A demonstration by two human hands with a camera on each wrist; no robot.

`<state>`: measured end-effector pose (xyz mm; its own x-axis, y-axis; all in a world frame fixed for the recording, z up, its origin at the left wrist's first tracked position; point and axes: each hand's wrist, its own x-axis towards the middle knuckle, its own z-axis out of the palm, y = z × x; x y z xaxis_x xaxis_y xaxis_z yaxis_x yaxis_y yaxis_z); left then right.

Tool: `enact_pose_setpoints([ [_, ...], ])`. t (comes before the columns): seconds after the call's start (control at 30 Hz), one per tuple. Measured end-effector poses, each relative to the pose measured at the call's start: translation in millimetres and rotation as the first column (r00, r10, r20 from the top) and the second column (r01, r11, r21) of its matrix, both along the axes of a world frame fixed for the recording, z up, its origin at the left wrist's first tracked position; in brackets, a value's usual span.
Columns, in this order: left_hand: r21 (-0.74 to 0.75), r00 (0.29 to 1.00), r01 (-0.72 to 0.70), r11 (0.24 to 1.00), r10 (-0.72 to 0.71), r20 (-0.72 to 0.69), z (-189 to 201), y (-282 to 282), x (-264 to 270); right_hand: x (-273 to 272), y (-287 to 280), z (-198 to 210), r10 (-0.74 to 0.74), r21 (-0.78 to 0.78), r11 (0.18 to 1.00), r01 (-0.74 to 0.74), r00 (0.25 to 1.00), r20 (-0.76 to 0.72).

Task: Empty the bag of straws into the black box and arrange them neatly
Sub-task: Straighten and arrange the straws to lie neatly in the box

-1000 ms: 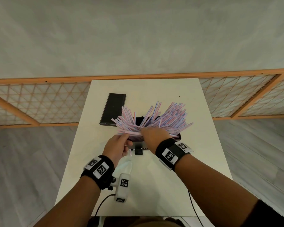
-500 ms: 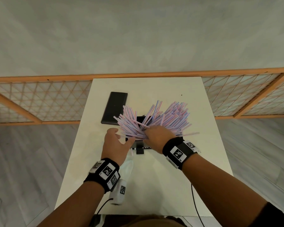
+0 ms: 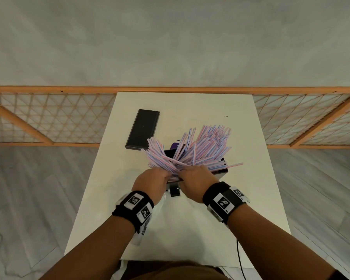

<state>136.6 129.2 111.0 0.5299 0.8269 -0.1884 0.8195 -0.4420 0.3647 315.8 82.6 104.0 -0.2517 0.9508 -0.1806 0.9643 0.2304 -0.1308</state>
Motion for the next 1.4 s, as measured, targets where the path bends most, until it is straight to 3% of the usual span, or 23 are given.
enact_pose_setpoints([
  [0.1,-0.061,0.998,-0.031,0.998,0.034,0.048,1.0,5.2,-1.1,-2.4,-3.4,3.6,-0.015,-0.017,1.0,0.014,0.999,-0.052],
  [0.23,-0.016,0.984,-0.095,0.995,0.096,0.149,0.7,-1.2,-5.8,-0.3,-23.4,15.8,-0.066,0.018,0.997,0.075,0.954,-0.294],
  [0.33,0.048,0.969,-0.129,0.991,0.115,0.219,4.7,-9.8,-10.6,9.5,-50.5,22.1,-0.236,0.099,0.945,0.313,0.857,-0.459],
  [0.4,0.085,0.967,-0.08,0.993,0.057,0.248,6.0,-14.5,-11.3,23.8,-66.2,23.6,-0.453,0.054,0.824,0.564,0.713,-0.535],
  [0.47,0.095,0.97,-0.002,0.996,-0.021,0.243,5.8,-18.4,-8.6,41.8,-74.5,23.1,-0.608,-0.044,0.66,0.75,0.499,-0.618],
  [0.53,0.105,0.972,0.078,0.991,-0.099,0.213,2.3,-19.6,-3.5,58.0,-74.1,20.5,-0.688,-0.177,0.494,0.851,0.258,-0.678],
  [0.6,0.101,0.977,0.135,0.986,-0.149,0.151,-1.1,-18.9,3.5,71.0,-67.1,14.2,-0.736,-0.299,0.406,0.863,0.115,-0.668],
  [0.67,0.077,0.981,0.153,0.985,-0.16,0.11,-3.3,-16.8,9.9,78.5,-57.0,6.6,-0.737,-0.331,0.437,0.836,0.121,-0.665],
  [0.93,-0.027,0.96,0.076,0.997,-0.066,0.273,7.3,-7.9,37.8,61.2,-34.9,14.9,-0.598,-0.135,0.68,0.72,0.439,-0.671],
  [1.1,-0.098,0.969,0.114,0.989,-0.089,0.229,2.6,-9.0,70.1,51.1,-30.1,23.1,-0.638,-0.23,0.658,0.717,0.367,-0.677],
  [1.3,-0.064,0.959,0.045,0.997,-0.025,0.283,-8.1,-4.1,82.1,24.4,-41.4,54.2,-0.47,-0.206,0.822,0.53,0.428,-0.772],
  [1.4,-0.06,0.943,-0.002,0.998,0.022,0.332,0.1,2.9,74.0,23.5,-47.7,67.5,-0.416,-0.169,0.822,0.543,0.37,-0.831],
])
